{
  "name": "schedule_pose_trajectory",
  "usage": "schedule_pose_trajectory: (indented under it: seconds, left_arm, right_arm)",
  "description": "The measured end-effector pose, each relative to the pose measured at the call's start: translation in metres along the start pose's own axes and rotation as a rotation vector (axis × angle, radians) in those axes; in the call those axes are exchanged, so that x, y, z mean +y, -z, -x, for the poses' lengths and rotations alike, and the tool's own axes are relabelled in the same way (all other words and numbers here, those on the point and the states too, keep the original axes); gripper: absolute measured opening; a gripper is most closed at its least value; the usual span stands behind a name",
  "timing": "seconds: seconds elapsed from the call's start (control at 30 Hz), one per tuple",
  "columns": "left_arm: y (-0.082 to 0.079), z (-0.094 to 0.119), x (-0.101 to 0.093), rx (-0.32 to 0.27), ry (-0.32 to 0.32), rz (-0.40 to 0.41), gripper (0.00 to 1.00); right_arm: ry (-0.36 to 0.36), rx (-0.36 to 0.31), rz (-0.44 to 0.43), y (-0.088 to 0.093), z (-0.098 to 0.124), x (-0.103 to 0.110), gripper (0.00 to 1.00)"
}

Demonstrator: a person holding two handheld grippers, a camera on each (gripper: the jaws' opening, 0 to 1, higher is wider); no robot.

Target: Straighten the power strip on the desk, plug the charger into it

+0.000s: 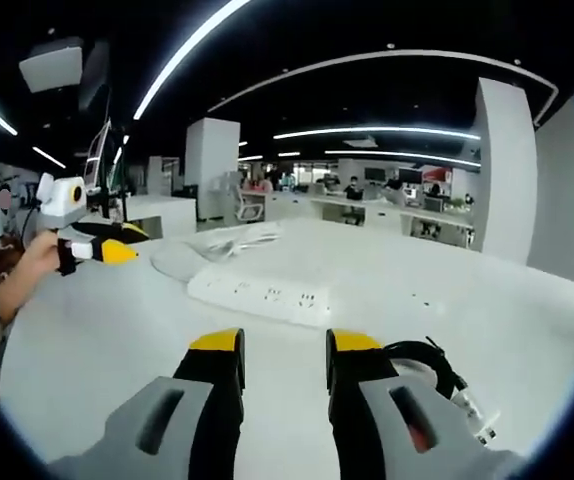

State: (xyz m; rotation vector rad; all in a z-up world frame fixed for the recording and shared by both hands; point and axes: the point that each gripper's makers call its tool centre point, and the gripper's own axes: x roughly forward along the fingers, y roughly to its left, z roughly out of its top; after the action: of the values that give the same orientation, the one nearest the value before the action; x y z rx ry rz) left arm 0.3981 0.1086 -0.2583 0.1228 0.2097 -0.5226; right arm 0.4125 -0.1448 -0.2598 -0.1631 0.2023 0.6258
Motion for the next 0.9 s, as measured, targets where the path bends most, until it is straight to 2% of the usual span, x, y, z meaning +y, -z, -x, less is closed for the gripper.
schedule_pose_trajectory:
  seconds: [0.3, 0.57, 0.9]
  left_arm:
    - [-0.007, -0.007, 0.007, 0.009, -0.021, -0.013, 0.36]
    - [-0.011, -0.015, 0.002, 0.013, 0.001, -0.011, 0.36]
    - [-0.008, -0.027, 0.006, 0.039, 0.016, -0.012, 0.36]
  right_arm:
    - [-0.012, -0.008, -0.013, -0.003, -0.015, -0.005, 0.31]
    - [-0.005, 0.002, -0.012, 0.0, -0.028, -0.011, 0.3]
    - [-0.008, 0.012, -0.001, 0.004, -0.041, -0.014, 0.29]
